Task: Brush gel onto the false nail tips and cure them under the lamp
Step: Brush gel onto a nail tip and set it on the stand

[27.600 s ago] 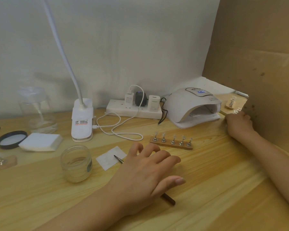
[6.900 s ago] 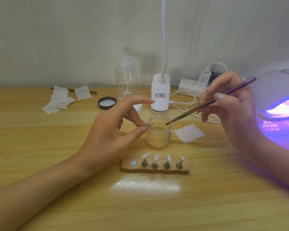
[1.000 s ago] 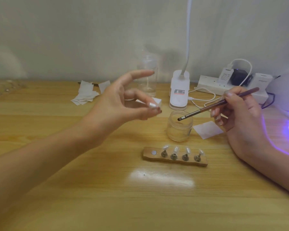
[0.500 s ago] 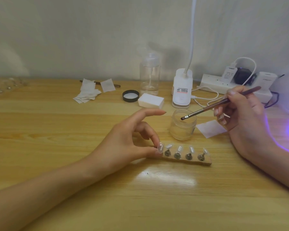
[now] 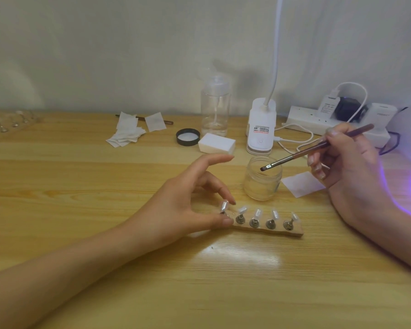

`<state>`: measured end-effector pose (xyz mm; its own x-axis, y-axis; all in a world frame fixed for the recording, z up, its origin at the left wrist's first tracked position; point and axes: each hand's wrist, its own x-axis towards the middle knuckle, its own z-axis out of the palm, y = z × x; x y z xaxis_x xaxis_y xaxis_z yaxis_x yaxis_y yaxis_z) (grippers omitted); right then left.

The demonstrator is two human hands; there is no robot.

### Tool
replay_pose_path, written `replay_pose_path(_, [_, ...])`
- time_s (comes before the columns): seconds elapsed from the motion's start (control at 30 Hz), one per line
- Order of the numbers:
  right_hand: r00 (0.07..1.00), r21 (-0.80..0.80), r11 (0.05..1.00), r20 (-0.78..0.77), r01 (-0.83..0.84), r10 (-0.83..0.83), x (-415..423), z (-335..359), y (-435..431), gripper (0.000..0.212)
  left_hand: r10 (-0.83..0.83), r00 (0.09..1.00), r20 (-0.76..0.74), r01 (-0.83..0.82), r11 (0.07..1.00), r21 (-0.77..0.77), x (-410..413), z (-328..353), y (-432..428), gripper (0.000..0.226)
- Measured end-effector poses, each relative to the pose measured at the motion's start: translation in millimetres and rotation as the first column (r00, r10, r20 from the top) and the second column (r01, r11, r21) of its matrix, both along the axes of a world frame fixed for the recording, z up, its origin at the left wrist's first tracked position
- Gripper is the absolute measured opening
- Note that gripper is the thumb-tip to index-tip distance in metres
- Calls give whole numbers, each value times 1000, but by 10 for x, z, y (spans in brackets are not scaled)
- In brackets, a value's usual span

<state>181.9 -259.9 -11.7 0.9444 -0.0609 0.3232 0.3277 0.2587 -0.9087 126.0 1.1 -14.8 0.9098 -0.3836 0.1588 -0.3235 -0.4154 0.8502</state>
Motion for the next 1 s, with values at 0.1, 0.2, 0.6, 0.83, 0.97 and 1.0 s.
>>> replay_pose_path(0.1, [1000, 5, 1000, -2, 3, -3, -6, 8, 1, 38, 10, 991, 135, -12, 1000, 16, -45, 17, -5, 85])
replay_pose_path(0.2, [1000, 15, 1000, -9, 6, -6, -14, 12, 1, 40, 30, 966, 257, -18, 998, -52, -65, 64, -3, 72])
replay_pose_path(0.6, [1000, 20, 1000, -14, 8, -7, -3, 4, -2, 35, 107, 956, 272, -30, 962, -272, -80, 199, 10, 25])
replay_pose_path(0.83, [1000, 17, 1000, -21, 10, -10, -5, 3, 5, 39, 92, 954, 285, -47, 986, -161, -56, 157, -38, 30])
replay_pose_path(0.97, [1000, 20, 1000, -23, 10, -10, -2, 8, 8, 41, 0, 987, 163, -11, 998, 66, -77, 82, -82, 61])
replay_pose_path(1.0, [1000, 20, 1000, -24, 13, -12, 0, 8, 7, 40, -16, 993, 119, 6, 996, 87, -76, 58, -93, 60])
